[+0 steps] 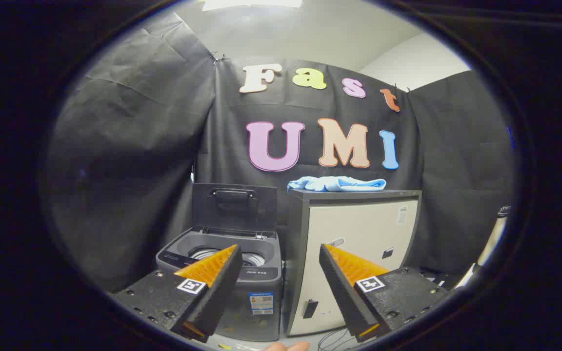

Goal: Put the clothes into the washing machine and then close the washing machine lid.

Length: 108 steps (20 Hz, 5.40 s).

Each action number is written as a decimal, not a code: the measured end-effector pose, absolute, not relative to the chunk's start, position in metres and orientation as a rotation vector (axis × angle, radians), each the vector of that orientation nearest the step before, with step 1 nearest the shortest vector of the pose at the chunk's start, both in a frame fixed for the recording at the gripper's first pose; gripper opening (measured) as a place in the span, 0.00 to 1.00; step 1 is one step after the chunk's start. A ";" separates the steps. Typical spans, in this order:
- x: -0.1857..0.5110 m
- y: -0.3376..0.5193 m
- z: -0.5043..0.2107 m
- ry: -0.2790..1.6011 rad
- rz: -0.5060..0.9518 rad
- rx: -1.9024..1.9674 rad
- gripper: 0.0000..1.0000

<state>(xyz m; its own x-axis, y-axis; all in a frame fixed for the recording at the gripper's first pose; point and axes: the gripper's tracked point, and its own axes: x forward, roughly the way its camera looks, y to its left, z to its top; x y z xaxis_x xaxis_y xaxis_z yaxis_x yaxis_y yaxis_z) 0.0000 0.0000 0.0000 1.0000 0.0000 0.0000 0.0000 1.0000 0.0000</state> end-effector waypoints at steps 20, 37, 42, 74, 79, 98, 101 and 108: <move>0.006 -0.001 0.002 -0.006 0.005 0.003 0.96; 0.089 -0.048 0.060 -0.013 -0.024 -0.037 0.96; 0.149 -0.083 0.082 -0.009 -0.035 0.026 0.96; 0.342 -0.197 0.035 0.360 -0.104 0.293 0.46; 0.340 -0.207 0.034 0.322 -0.092 0.255 0.10; 0.322 -0.176 0.076 0.298 -0.127 0.020 0.00; 0.326 -0.180 0.076 0.336 -0.170 0.004 0.11; 0.341 -0.175 0.064 0.472 -0.201 -0.002 0.64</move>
